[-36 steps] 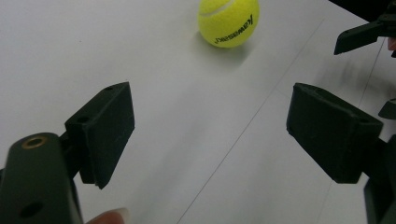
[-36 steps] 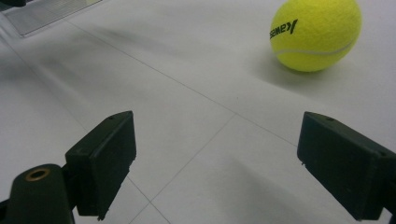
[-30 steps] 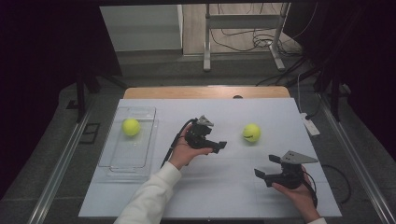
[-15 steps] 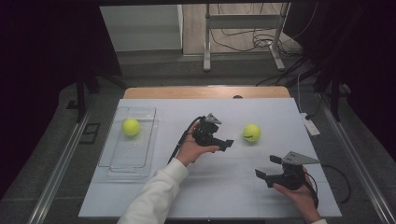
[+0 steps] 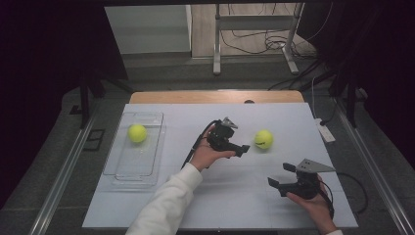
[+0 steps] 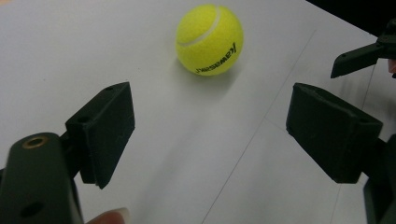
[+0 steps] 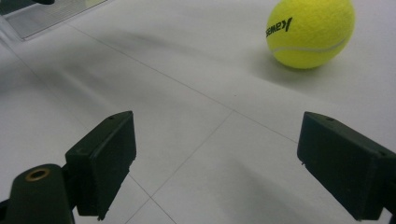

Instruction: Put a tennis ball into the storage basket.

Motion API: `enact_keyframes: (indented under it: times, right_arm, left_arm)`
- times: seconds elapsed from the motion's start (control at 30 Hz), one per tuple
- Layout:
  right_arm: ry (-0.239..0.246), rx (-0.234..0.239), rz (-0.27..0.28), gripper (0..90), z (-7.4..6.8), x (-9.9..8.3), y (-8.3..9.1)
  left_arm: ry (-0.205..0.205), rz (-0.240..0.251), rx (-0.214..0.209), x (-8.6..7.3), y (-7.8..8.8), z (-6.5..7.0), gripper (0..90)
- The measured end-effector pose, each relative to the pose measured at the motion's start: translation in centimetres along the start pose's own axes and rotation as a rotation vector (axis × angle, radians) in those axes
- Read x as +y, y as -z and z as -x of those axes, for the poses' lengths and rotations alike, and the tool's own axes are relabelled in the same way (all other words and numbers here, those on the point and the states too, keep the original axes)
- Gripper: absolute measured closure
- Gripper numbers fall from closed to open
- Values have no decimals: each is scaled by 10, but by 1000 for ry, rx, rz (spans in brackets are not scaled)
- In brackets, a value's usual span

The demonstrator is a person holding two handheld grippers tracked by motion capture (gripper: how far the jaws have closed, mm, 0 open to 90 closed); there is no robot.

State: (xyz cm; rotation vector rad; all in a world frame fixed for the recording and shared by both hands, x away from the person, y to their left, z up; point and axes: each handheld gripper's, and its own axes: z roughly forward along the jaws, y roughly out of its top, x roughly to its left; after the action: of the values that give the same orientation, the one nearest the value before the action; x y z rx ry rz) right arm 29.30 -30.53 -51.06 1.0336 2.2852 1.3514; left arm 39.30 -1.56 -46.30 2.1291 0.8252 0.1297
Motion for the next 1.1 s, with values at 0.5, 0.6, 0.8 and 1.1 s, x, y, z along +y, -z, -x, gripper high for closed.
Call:
enact_keyframes:
  times: [0.5,0.6,0.8,1.1]
  right_arm:
    - [1,1,-2,125,0,0,0]
    - [1,1,-2,124,0,0,0]
    - [2,2,-3,125,0,0,0]
    - [3,2,-4,125,1,0,0]
  left_arm:
    - [-19,-13,1,14,-17,1,164]
    - [-20,-13,5,18,-19,0,165]
    - [-25,-26,11,26,-27,0,167]
    - [-30,-45,2,35,-40,1,166]
